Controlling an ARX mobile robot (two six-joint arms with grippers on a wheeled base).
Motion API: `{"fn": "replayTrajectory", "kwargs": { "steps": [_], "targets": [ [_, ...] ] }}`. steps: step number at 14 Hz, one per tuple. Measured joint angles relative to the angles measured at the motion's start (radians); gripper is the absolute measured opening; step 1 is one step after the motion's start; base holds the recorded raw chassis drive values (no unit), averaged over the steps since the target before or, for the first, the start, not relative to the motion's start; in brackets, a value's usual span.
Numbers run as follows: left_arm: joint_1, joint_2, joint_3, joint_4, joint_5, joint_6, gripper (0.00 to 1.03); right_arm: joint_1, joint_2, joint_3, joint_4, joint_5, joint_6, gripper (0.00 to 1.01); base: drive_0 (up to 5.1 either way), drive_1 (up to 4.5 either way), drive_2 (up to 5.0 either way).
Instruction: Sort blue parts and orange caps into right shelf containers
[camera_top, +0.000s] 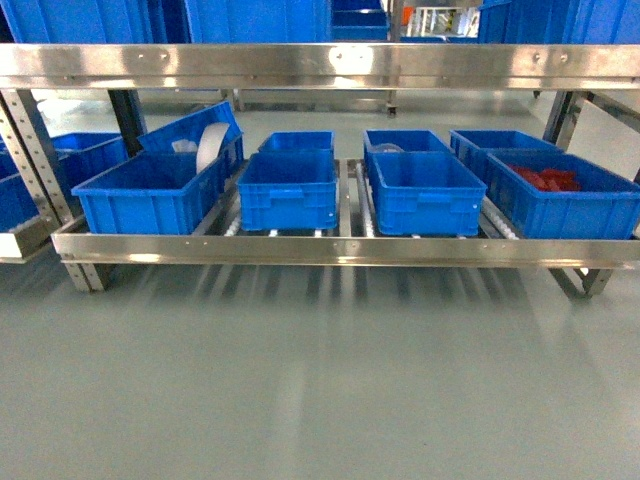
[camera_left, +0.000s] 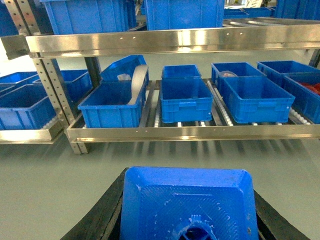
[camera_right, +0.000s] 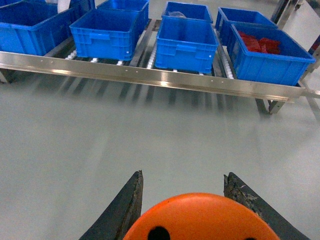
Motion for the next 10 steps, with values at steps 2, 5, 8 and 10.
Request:
{"fn": "replayTrajectory", "kwargs": {
  "steps": [2,5,8,10],
  "targets": [
    [0.0,0.0,0.0,-0.001,0.0,0.0,0.44,0.0,0.0,0.0,-0.001,0.0,0.0,0.43,0.0,0.0,0.0],
    [0.0,-0.006,0.0,0.002,0.0,0.0,0.44,0.0,0.0,0.0,0.0,0.0,0.0,0.43,0.0,4.05,-4.1],
    [0.0,-0.005,0.0,0.0,0.0,0.0,0.44,0.0,0.0,0.0,0.0,0.0,0.0,0.43,0.0,4.05,-4.1],
    [0.0,-0.004,0.0,-0.001,0.0,0.0,0.44,0.0,0.0,0.0,0.0,0.0,0.0,0.43,0.0,4.05,-4.1]
  ]
}}
